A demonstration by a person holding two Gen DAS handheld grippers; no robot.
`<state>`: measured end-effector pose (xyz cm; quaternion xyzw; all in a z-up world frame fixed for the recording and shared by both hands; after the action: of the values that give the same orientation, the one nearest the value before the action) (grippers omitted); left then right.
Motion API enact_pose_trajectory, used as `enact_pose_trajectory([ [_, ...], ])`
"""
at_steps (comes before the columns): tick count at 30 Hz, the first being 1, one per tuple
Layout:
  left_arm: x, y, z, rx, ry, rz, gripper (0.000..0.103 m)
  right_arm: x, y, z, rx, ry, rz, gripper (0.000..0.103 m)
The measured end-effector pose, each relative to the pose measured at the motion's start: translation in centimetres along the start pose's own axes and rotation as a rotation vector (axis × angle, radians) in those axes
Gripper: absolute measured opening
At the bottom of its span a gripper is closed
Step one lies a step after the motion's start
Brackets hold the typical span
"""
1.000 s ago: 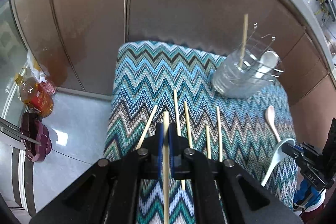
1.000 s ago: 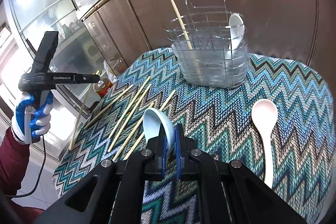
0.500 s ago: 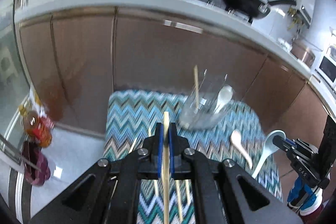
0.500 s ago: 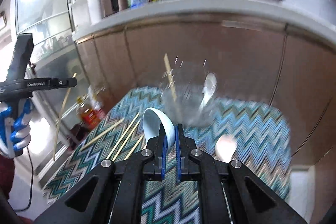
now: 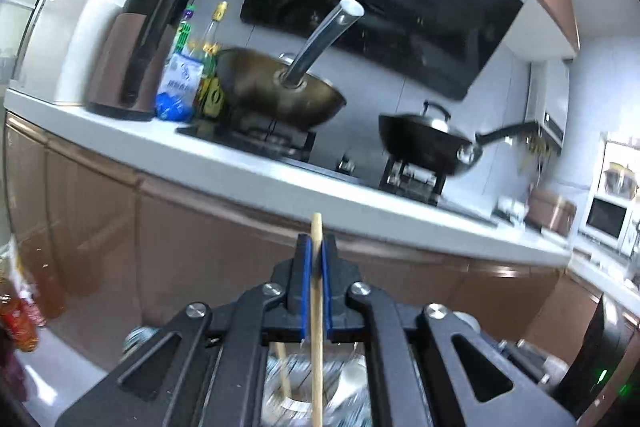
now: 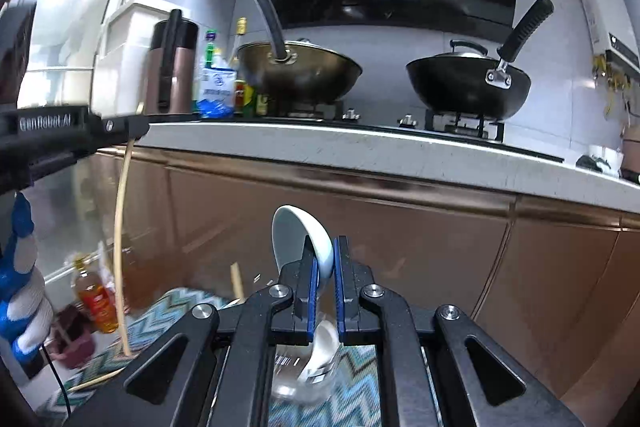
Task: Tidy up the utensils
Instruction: 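Carry both utensils over the wire-rack cup and open both tools to release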
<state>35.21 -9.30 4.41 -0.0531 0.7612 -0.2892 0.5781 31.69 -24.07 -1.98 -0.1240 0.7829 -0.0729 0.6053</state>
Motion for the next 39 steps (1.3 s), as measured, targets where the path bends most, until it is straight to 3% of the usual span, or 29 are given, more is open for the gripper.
enact_pose_trajectory([
  [11, 4.8, 0.2, 8.7, -0.090, -0.122, 0.034, 0.005, 4.2, -0.6, 7.1, 0.036, 0.056, 0.004, 0.007],
  [17, 8.4, 2.7, 10.8, -0.117, -0.062, 0.020, 0.008, 7.7, 0.6, 8.6, -0.003, 0.110, 0.004, 0.012],
  [18, 8.8, 3.1, 10.6, -0.118, -0.057, 0.016, 0.010, 8.1, 0.7, 8.6, -0.004, 0.114, 0.004, 0.014],
  [20, 9.0, 3.4, 10.0, -0.119, -0.060, 0.014, 0.025, 8.4, 1.0, 8.3, -0.014, 0.113, 0.011, 0.019],
  [22, 8.7, 3.5, 9.2, -0.121, -0.063, 0.014, 0.030, 8.2, 1.0, 7.9, -0.011, 0.105, 0.007, 0.021],
  [30, 4.8, 4.2, 3.3, -0.175, -0.118, 0.050, 0.039, 5.5, 0.1, 3.9, 0.019, 0.069, 0.021, 0.024],
  [34, 3.4, 4.5, -0.4, -0.217, -0.103, 0.098, 0.045, 4.1, -0.1, 0.6, 0.014, 0.053, 0.033, 0.034],
  [39, 2.4, 5.2, -5.3, -0.244, -0.055, 0.141, 0.045, 2.9, 0.3, -4.0, 0.005, 0.028, 0.032, 0.036],
])
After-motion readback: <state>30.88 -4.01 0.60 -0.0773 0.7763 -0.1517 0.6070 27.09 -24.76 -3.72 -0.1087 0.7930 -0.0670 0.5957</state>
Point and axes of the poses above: each gripper's, at about its wrist camera, not at the fingertips, and z roughly the way its jaws point, y to its left, x to its underside, the point moved 7 cm from there along z, roughly the way its jaws point, and after that the axes turned 11 degrees about -z, right-handed, at the moved point
